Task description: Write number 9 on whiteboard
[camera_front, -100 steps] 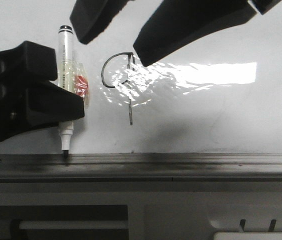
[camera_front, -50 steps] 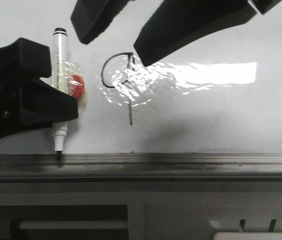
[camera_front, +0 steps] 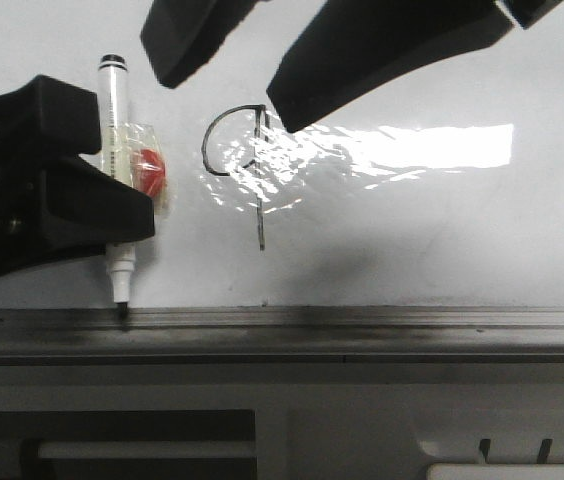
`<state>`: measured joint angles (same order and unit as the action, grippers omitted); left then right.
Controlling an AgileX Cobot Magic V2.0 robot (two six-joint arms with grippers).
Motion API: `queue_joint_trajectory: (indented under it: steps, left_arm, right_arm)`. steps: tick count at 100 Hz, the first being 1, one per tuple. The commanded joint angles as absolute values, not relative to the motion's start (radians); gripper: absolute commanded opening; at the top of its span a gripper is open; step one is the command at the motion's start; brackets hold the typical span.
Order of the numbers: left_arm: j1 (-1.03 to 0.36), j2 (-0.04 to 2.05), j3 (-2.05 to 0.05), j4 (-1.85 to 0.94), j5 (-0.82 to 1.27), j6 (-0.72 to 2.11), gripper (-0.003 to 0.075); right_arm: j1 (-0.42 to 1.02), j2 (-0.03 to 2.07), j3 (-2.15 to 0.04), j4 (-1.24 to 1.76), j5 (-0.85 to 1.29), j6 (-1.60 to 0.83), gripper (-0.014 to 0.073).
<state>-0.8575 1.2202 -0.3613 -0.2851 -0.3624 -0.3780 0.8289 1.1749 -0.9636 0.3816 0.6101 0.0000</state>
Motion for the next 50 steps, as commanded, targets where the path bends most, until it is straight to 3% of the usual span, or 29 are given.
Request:
queue_joint_trajectory:
  steps: [1,10,50]
  left_arm:
    - [-0.840,1.218,-0.377,-0.333,-0.383,-0.383,0.0293]
    - [-0.840,1.218,-0.377,-0.333,-0.390,-0.383,0.0332]
    - [-0.842,1.154,-0.377,-0.266,-0.397,-0.383,0.0336]
  right_arm:
    - [0.831,1.157,-0.996,0.394,0.558,-0.006,0.0356]
    - [0.831,1.157,-0.996,0.394,0.562,-0.006,0.0356]
    - [0.831,1.146,-0.996,0.387,0.562,-0.006,0.0349]
